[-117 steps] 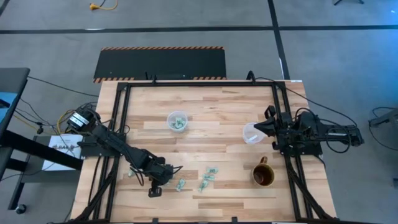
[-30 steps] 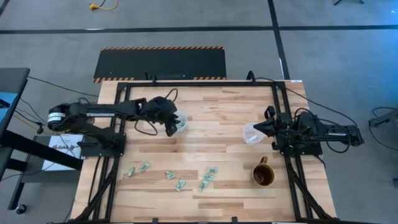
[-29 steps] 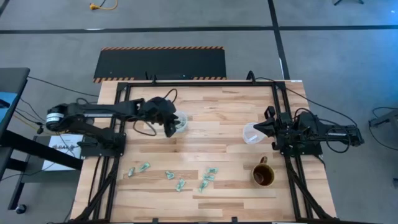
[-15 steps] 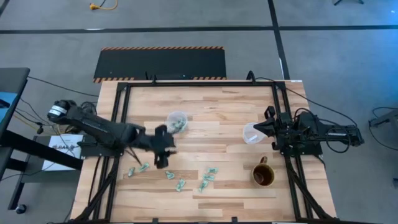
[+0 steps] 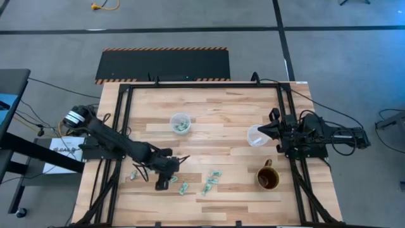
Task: Pick and place Stevia / Truvia into bins
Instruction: Put the white stevia packet into the left transparent container
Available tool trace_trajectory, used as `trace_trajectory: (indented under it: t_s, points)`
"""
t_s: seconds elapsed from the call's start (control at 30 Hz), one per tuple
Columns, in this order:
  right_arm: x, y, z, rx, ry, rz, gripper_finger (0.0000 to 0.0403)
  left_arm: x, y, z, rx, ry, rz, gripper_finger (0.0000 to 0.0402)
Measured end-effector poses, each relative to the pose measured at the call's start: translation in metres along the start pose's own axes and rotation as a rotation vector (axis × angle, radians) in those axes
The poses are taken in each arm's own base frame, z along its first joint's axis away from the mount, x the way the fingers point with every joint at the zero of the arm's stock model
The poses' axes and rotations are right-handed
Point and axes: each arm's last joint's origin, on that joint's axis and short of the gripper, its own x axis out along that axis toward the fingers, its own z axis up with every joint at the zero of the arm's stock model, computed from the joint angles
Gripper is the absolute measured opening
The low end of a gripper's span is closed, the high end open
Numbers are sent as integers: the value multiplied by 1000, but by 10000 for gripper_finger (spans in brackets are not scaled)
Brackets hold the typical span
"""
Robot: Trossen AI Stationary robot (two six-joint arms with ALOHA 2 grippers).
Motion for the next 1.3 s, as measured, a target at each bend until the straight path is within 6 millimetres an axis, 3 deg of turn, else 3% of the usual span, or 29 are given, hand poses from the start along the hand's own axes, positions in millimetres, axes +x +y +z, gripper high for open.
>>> trace_trajectory:
  t_s: [0.27, 0.73, 1.0, 1.3]
  points:
    - [0, 0, -2, 1, 16, -3, 0, 0, 1, 0, 16, 0, 16, 126]
    - [0, -1, -4, 2, 40, -6, 0, 30, -3, -9, 320, 97, 43, 126]
    - [0, -1, -7, 4, 75, -11, 0, 31, -1, -8, 351, 78, 126, 125]
    - [0, -1, -8, 4, 78, -12, 0, 46, 0, -10, 268, 114, 140, 125]
